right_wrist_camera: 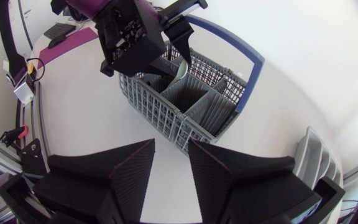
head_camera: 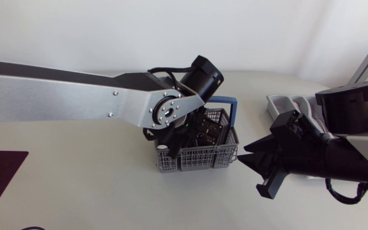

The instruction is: Sort the cutlery from the basket into the organizer compartments.

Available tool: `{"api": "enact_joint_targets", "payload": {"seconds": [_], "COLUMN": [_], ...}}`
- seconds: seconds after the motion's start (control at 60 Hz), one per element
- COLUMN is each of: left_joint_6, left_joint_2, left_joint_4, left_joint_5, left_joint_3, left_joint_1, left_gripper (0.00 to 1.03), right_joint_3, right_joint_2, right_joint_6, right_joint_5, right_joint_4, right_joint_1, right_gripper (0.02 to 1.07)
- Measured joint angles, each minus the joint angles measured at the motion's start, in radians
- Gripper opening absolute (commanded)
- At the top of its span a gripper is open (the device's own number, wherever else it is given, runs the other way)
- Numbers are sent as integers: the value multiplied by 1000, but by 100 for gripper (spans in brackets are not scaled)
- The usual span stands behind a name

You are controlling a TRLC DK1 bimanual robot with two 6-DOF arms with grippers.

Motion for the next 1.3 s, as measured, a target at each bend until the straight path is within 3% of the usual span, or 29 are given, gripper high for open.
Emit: {"api": "enact_joint_targets", "payload": {"seconds": [0.2,0.533,0.733,1.3], "left_joint_6": [-3,-12,-11,-17], "left_joint_2": [17,5,-32,-217], "left_joint_4": [-57,-127,-145,-199], "left_joint_5": [-22,-25,-25,-57], "left_joint_3": [31,42,16,-11], "left_joint_1": [0,-1,-11,-60], "left_gripper": [29,19,4,3], "right_joint_3": [0,0,0,-15], "right_joint_2": [-3,-11,-26,-68], "right_joint_6": [0,0,0,0], "right_joint_5": [0,0,0,0], "right_joint_4": [0,-1,-7,-35], "right_joint_1": [0,1,1,14], "right_gripper": [44,44,44,44]}}
